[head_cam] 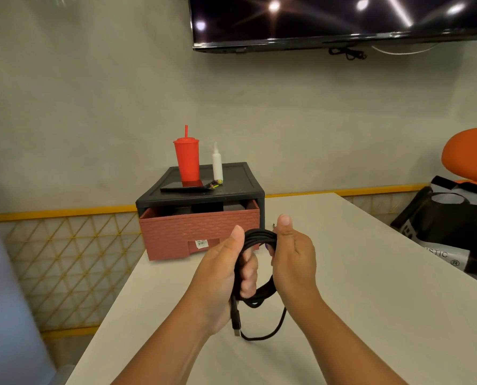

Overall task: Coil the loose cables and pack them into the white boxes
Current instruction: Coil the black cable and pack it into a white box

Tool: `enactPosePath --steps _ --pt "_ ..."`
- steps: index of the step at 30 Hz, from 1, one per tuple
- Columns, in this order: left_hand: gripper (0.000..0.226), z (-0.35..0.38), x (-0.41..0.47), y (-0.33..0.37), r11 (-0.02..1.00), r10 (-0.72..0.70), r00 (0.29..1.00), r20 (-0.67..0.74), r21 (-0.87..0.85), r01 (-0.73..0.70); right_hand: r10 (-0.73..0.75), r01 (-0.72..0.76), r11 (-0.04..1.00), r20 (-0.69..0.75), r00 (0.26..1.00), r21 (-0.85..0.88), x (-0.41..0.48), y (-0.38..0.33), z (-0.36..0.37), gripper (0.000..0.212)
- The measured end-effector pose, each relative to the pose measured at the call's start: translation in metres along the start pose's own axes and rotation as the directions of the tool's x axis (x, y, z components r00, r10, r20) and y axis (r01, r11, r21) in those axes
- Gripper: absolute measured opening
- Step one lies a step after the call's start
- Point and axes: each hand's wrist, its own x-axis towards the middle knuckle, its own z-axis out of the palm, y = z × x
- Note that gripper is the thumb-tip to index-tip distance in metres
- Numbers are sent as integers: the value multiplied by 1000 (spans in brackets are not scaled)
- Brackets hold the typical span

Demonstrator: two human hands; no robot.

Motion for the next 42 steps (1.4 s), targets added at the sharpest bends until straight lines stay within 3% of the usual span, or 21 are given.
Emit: enactPosePath --steps 6,10,12,15,18,23,25,29,33,35,37,39,42 --pt "42 1 -2 -3 999 -15 999 -32 -32 14 -12 12 997 -3 1000 -82 6 4 -1 59" --pt "39 0 -1 -4 999 -7 999 -54 -51 4 -16 25 971 39 999 -239 10 4 0 77" --pt "36 -2 -1 -4 999 -2 997 -78 -49 -1 0 25 965 96 995 -261 11 5 -1 70" --pt "38 -7 -3 -4 999 -6 995 -100 -52 1 69 -41 994 292 954 -103 14 9 -7 61" --pt "38 -12 -5 -1 996 -7 992 -129 -88 -5 46 -69 997 428 903 41 17 18 -20 55" --pt "35 -21 1 11 965 -2 986 -164 -260 -41 21 36 978 271 962 -205 13 38 -29 27" --pt "35 -24 4 12 941 14 983 -185 -329 -75 30 55 960 300 954 -274 4 44 -27 18" --pt "31 -28 6 11 930 108 973 -202 -325 -171 58 162 887 452 890 -433 -19 51 -13 31" --pt "33 -31 6 12 926 164 975 -152 -316 -205 182 268 756 586 790 -597 -36 54 -5 49" --pt "35 -30 5 10 950 169 975 -144 -238 -200 243 302 714 628 739 -632 -43 48 0 53" --pt "25 -27 5 5 979 205 961 -186 41 -200 273 332 698 664 696 -635 -49 38 4 51" --pt "24 -28 6 -4 920 261 944 -202 347 -181 294 341 699 687 664 -629 -50 30 5 44" --pt "24 -31 5 -10 808 331 934 -135 551 -207 323 303 721 689 649 -624 -48 22 -1 31"
